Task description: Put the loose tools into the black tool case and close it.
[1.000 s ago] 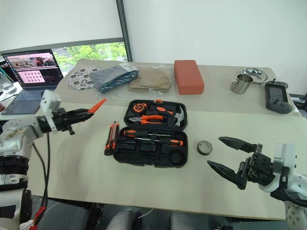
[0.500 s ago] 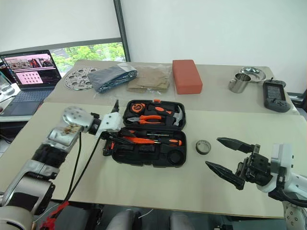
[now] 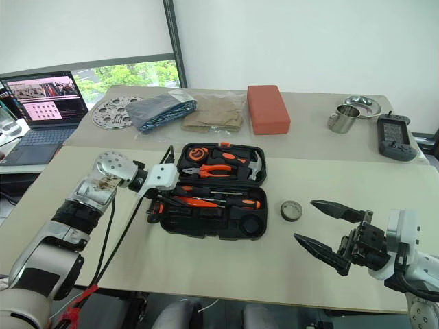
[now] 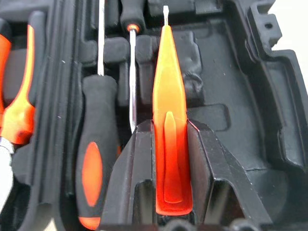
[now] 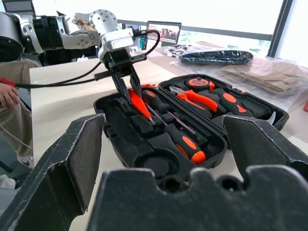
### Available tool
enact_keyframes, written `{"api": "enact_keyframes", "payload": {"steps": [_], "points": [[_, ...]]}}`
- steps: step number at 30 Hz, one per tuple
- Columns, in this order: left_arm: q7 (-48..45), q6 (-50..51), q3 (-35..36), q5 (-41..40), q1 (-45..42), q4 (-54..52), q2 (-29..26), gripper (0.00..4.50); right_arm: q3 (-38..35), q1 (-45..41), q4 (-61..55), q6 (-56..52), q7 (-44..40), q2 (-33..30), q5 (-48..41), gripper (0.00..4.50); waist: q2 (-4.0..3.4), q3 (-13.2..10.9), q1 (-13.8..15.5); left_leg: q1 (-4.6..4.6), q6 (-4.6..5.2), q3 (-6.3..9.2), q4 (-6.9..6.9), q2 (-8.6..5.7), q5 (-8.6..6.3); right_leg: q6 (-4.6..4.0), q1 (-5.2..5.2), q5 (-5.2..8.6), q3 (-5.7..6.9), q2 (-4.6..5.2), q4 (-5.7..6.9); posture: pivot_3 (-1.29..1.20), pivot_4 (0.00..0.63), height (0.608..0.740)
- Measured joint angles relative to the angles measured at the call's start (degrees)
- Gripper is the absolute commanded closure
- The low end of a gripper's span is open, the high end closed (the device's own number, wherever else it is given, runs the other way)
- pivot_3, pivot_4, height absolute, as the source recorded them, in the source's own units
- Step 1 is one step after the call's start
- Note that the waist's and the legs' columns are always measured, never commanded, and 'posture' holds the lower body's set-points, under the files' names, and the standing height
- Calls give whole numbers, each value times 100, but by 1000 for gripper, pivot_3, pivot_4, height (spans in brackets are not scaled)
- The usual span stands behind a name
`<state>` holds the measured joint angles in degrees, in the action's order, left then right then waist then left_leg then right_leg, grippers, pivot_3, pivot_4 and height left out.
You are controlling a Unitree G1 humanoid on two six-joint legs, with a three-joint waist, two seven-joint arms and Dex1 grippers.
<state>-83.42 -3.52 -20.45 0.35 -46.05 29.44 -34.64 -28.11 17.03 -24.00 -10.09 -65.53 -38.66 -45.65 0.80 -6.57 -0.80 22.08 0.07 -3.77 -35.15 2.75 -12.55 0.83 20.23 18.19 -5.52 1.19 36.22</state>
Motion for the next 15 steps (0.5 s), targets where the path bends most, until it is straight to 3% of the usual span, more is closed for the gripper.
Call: {"api": "enact_keyframes", "payload": {"steps": [15], "points": [[121, 314, -59, 267, 11, -133, 34, 4037, 0, -22, -4, 0, 43, 0, 67, 0, -5, 3, 10, -1, 0, 3, -6, -1, 0, 0, -5, 0, 1, 0, 3, 0, 150, 740]]}}
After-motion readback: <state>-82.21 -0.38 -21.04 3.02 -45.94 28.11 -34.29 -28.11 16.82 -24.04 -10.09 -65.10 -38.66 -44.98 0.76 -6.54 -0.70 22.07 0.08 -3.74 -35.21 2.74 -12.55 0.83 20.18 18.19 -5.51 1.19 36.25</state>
